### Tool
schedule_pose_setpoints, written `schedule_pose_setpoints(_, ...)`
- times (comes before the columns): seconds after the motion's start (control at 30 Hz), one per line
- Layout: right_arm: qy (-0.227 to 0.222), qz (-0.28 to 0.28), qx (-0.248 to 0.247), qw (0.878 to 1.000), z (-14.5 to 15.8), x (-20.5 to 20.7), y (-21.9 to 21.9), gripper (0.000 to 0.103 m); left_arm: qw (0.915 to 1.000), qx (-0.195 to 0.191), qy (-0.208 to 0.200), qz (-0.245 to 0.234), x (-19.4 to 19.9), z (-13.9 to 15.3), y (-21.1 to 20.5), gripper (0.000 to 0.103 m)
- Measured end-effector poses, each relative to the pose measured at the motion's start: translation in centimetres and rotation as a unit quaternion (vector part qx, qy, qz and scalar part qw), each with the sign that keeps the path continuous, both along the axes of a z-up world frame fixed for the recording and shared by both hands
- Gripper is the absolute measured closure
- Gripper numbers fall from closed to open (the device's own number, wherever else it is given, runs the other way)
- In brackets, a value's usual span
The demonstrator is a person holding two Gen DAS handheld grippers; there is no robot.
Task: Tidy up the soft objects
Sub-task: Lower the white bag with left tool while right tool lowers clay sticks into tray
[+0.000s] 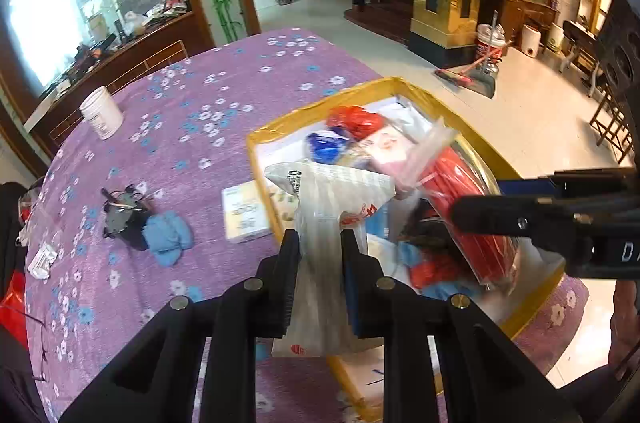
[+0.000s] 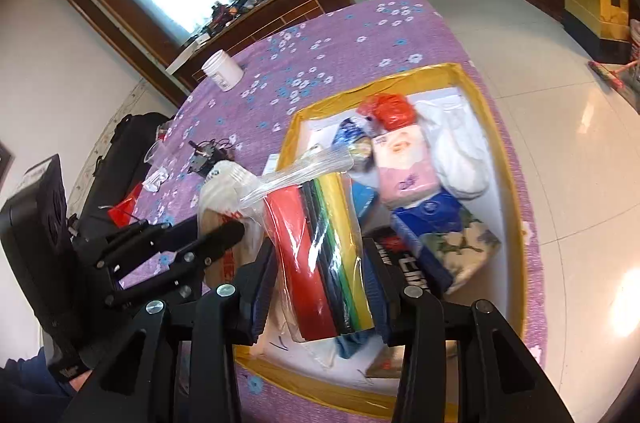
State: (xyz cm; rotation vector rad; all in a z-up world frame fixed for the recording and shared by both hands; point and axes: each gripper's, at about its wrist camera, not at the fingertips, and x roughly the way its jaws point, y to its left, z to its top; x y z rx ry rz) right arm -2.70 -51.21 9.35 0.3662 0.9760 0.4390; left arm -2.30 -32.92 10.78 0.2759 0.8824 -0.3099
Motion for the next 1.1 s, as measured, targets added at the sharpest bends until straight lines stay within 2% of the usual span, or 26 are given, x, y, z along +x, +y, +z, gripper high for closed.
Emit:
schedule_pose_setpoints(0.5, 0.01, -0.018, -0.013, 1.0, -0.2, -0.3, -1.6, 0.058, 0.9988, 0.029, -0.004, -0.038, -2.0, -1.5, -3.6, 0.083)
schedule_pose_setpoints(1.1, 0.023, -0.027, -0.018, 0.999, -1.3, 0.6, -2.0, 0.058, 0.9981, 0.043, -0.001, -0.045, -2.0, -2.6, -4.6, 0.083)
